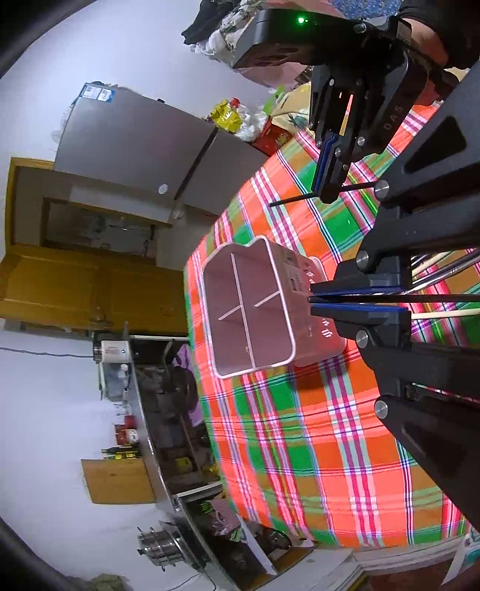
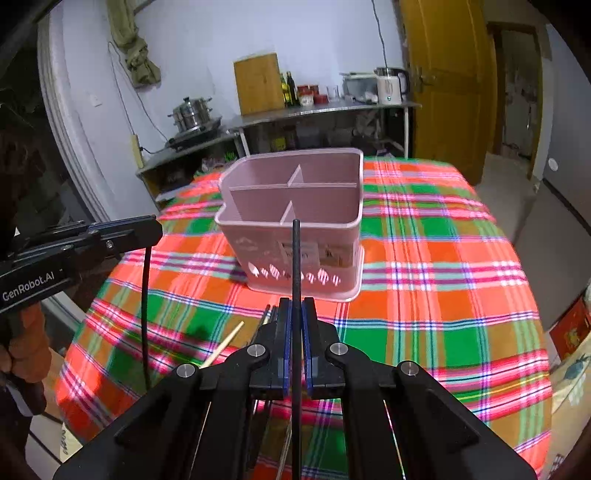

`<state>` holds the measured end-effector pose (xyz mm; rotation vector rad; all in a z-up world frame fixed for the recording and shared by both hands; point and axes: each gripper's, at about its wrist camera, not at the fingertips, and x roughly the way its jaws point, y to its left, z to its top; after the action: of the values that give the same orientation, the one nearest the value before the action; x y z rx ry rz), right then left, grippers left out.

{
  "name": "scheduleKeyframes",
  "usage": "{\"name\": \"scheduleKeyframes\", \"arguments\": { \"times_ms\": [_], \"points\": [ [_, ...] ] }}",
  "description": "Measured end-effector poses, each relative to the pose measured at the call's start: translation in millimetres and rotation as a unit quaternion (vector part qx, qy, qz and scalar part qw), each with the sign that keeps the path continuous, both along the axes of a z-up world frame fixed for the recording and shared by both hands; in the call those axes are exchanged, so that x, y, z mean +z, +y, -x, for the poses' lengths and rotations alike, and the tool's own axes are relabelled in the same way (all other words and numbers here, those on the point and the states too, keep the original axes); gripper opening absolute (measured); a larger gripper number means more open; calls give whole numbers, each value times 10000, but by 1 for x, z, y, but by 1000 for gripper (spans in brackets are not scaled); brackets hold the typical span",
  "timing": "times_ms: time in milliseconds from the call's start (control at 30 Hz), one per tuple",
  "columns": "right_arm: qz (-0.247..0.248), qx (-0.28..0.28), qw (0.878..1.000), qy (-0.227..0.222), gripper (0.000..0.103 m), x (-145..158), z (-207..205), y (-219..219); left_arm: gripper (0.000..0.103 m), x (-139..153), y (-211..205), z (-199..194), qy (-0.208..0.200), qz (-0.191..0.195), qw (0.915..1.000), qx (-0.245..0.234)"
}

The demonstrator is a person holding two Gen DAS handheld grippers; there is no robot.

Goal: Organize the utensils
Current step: 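Lift the black chopstick with the right tool while the left tool carries its chopstick toward the basket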

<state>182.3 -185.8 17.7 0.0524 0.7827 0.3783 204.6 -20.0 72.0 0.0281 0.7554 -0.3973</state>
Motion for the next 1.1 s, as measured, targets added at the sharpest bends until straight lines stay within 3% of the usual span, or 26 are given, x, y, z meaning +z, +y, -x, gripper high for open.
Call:
{"name": "scheduleKeyframes", "arguments": {
  "times_ms": [567,800,1100],
  "points": [
    [-76,-23,9984,-556,5,47,15,-8,4,53,-2,13,-375,62,9993,1],
    [-212,-34,9972,-717,5,66,4,-7,4,76,2,-6,-418,225,9989,46],
    [-455,-84,9919,-1182,5,105,-20,0,4,131,15,-39,-793,604,9947,250]
  ]
}}
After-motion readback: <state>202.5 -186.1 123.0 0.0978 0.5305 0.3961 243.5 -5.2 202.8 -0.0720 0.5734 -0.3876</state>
